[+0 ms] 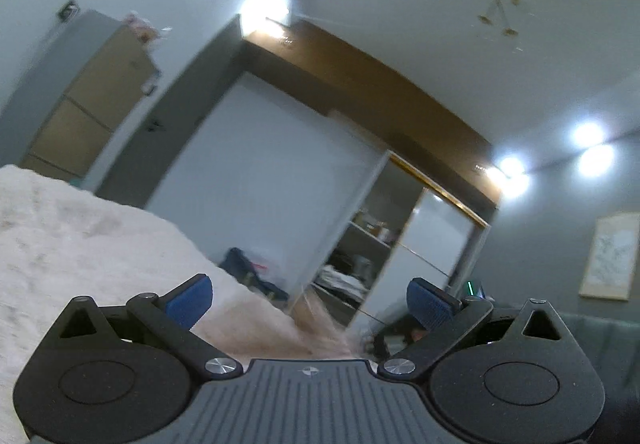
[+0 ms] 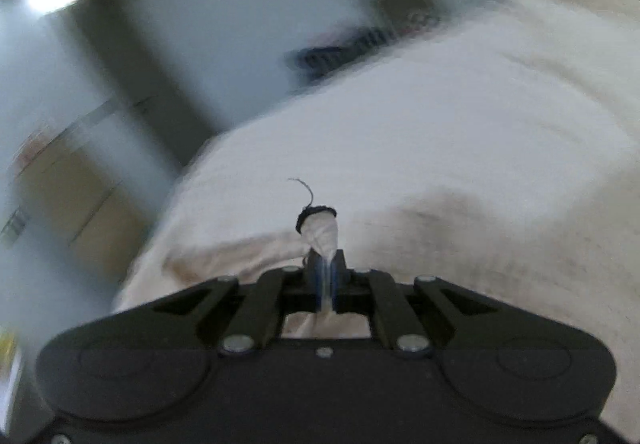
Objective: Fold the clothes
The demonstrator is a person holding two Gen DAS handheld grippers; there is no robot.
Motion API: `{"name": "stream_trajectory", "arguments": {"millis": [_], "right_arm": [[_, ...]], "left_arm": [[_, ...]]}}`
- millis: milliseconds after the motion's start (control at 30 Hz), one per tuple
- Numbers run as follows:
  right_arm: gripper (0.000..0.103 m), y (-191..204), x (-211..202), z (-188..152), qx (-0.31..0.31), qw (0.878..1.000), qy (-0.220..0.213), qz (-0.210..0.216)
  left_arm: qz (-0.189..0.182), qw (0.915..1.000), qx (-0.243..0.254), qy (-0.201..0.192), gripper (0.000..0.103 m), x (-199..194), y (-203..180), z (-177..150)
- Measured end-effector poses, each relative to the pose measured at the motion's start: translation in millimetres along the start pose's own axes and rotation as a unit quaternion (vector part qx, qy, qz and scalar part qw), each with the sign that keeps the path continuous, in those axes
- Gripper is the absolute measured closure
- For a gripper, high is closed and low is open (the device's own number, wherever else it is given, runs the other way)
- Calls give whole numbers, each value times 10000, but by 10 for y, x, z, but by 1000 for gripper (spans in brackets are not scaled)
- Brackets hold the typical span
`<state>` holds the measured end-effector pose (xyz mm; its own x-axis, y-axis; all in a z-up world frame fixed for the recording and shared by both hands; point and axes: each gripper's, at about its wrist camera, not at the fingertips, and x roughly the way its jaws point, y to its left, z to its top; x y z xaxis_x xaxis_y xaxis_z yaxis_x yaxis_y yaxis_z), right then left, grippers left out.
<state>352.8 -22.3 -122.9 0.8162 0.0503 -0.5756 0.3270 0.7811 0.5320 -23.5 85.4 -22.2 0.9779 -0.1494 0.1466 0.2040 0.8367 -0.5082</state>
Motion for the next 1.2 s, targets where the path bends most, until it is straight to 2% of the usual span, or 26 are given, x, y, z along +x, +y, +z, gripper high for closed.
{"name": "stream_trajectory", "arguments": {"millis": [67, 133, 233, 300, 367, 433, 533, 600, 667, 800, 900, 967, 1033, 1200], "right_arm": [[101, -463, 63, -100, 356, 9984, 85, -420], [100, -1019, 198, -299, 893, 9919, 444, -787], [95, -1131, 165, -427, 821, 9950, 323, -468], [79, -1144, 112, -379, 680, 9959, 457, -389], [74, -1175, 42, -316, 608, 9952, 608, -466], [70, -1214, -168, -162, 459, 9968, 345, -552], [53, -1323, -344, 4, 154, 9973, -282, -667], [52, -1529, -467, 167, 24, 9938, -671, -888], [52, -1761, -558, 309, 45, 9897, -882, -1126], [52, -2635, -750, 701, 662, 9755, -1258, -1681], [52, -3516, -816, 980, 1823, 9563, -1446, -1771], [52, -3787, -779, 1036, 2282, 9476, -1505, -1655], [52, -4130, -714, 1085, 2802, 9370, -1590, -1348], [49, -4686, -436, 1080, 3912, 9029, -1670, -612]], "left_arm": [[-54, 9999, 95, 60, 0, 25, -98, -80], [12, 9997, 139, 178, 1, 72, -159, -144], [142, 9990, 263, 332, 0, 160, -193, -206], [219, 9984, 368, 376, 0, 198, -184, -237], [275, 9971, 545, 448, 0, 227, -165, -276], [287, 9956, 703, 552, 0, 254, -130, -320], [87, 9933, 807, 819, 0, 339, -27, -413], [13, 9914, 810, 1032, 0, 384, 7, -453], [127, 9906, 778, 1116, 0, 421, 35, -499], [313, 9887, 622, 1330, 0, 472, 26, -558], [353, 9867, 456, 1519, 0, 496, -111, -608], [400, 9864, 404, 1544, 0, 494, -211, -615], [340, 9863, 240, 1594, 0, 520, -389, -629], [143, 9858, 279, 1648, 0, 596, -823, -695]]}}
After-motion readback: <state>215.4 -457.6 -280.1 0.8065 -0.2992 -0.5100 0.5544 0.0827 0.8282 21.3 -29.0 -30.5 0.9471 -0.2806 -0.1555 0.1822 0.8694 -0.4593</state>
